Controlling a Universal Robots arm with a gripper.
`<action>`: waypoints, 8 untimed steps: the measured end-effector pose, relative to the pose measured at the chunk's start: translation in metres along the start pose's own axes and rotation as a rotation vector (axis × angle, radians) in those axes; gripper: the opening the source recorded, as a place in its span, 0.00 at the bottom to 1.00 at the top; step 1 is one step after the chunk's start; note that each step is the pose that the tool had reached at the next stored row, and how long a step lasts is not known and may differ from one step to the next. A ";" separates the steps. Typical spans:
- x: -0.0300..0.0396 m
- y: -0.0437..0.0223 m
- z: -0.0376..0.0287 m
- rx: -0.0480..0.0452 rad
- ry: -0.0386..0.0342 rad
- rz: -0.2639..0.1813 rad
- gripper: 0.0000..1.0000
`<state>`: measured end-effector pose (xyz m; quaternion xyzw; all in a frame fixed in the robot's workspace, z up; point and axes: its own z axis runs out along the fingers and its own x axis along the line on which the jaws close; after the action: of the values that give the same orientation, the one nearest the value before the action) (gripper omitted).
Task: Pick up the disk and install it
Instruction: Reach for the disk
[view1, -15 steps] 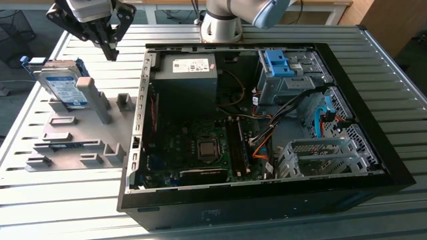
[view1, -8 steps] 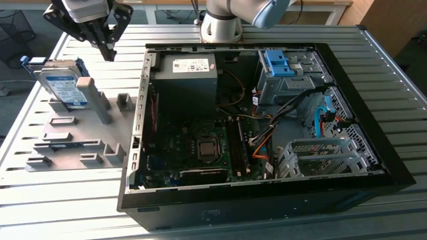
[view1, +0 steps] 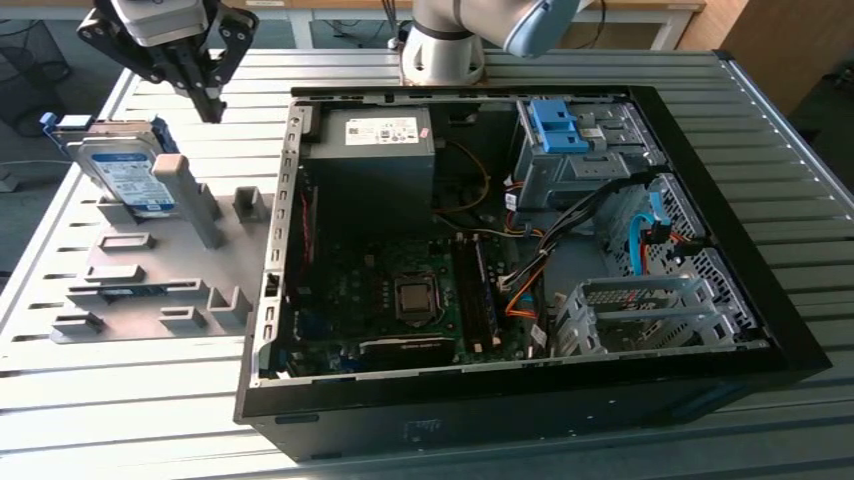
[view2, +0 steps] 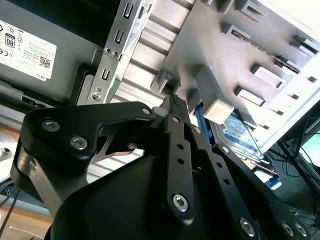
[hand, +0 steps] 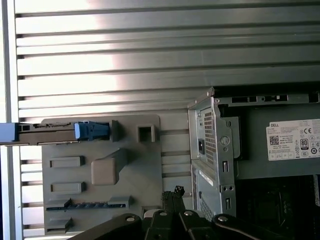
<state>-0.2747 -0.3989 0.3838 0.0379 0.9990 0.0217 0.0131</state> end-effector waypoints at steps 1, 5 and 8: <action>0.0007 0.0000 0.0001 -0.0001 0.0000 0.000 0.11; 0.0040 -0.0003 0.0002 0.0000 0.0001 0.000 0.11; 0.0065 -0.0005 0.0004 -0.0001 0.0000 0.000 0.11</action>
<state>-0.2812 -0.3989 0.3833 0.0378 0.9990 0.0217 0.0131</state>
